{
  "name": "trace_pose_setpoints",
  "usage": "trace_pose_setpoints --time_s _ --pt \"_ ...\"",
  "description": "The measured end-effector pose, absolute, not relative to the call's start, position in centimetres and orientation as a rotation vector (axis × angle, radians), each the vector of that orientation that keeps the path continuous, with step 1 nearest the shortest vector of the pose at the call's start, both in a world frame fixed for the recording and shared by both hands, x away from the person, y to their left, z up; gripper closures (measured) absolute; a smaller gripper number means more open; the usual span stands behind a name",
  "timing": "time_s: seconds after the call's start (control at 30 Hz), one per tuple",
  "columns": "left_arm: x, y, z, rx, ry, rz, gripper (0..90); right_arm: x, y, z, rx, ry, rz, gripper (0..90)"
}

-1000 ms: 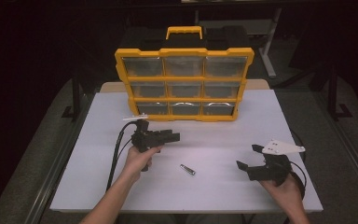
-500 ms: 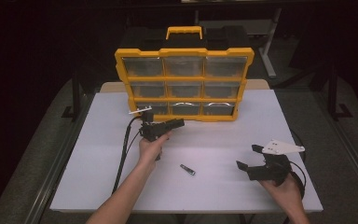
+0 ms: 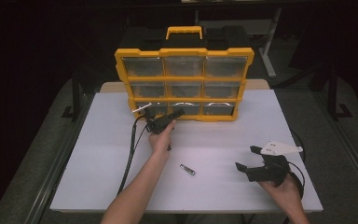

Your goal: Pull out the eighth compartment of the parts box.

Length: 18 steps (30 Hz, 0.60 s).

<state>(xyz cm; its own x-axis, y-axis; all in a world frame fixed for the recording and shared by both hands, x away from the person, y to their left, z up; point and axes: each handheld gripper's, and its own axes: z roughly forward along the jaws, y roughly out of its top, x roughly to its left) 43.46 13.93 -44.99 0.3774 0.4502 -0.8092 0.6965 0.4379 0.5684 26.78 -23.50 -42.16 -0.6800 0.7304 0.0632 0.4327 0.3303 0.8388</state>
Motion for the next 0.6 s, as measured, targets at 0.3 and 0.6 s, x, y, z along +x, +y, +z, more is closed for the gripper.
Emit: trace_pose_setpoints --time_s 0.3,0.6 --pt "44.2 12.9 -45.5 1.146 1.227 -0.205 71.4 26.8 -23.5 -42.2 1.033 2.279 1.282 13.7" --pt "44.5 12.2 -45.7 1.140 1.229 -0.207 75.5 26.8 -23.5 -42.2 1.033 2.281 1.290 13.7"
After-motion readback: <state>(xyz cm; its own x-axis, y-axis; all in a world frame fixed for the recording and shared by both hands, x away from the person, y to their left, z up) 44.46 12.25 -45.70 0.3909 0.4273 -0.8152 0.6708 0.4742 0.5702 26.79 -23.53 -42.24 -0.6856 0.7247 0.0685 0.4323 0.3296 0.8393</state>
